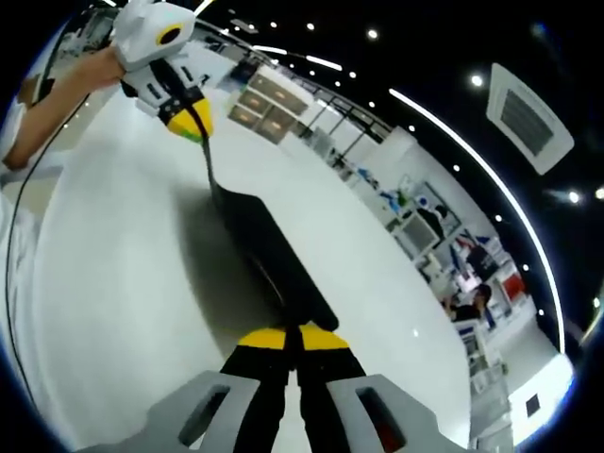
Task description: Arrange the mouse and mouse pad neatly on the desk surface
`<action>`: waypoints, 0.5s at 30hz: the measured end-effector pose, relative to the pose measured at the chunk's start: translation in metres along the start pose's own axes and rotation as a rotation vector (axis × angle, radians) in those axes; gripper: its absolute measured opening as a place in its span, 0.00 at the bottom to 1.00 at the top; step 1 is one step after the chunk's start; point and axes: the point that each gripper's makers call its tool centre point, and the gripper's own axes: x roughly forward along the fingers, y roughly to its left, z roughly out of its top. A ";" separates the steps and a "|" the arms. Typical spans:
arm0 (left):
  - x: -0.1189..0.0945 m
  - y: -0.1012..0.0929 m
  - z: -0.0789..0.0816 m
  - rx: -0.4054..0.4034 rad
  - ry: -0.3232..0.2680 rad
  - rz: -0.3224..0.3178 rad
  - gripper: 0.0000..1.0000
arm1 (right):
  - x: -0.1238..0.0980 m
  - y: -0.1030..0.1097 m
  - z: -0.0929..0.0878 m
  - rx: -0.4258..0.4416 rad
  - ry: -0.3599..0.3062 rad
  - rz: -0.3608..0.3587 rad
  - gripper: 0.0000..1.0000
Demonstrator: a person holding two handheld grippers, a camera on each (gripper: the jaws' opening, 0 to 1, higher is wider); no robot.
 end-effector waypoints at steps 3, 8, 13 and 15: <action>0.000 -0.001 0.000 0.003 0.000 -0.004 0.03 | 0.000 -0.001 0.000 0.000 -0.001 -0.002 0.02; 0.000 -0.002 0.000 0.007 0.001 -0.011 0.03 | -0.001 -0.002 0.000 0.002 0.000 -0.004 0.02; 0.002 -0.007 -0.003 0.021 0.008 -0.030 0.03 | 0.004 0.002 -0.005 -0.001 0.019 0.013 0.02; 0.005 -0.009 -0.005 0.025 0.015 -0.041 0.03 | 0.007 0.003 -0.008 0.002 0.025 0.020 0.02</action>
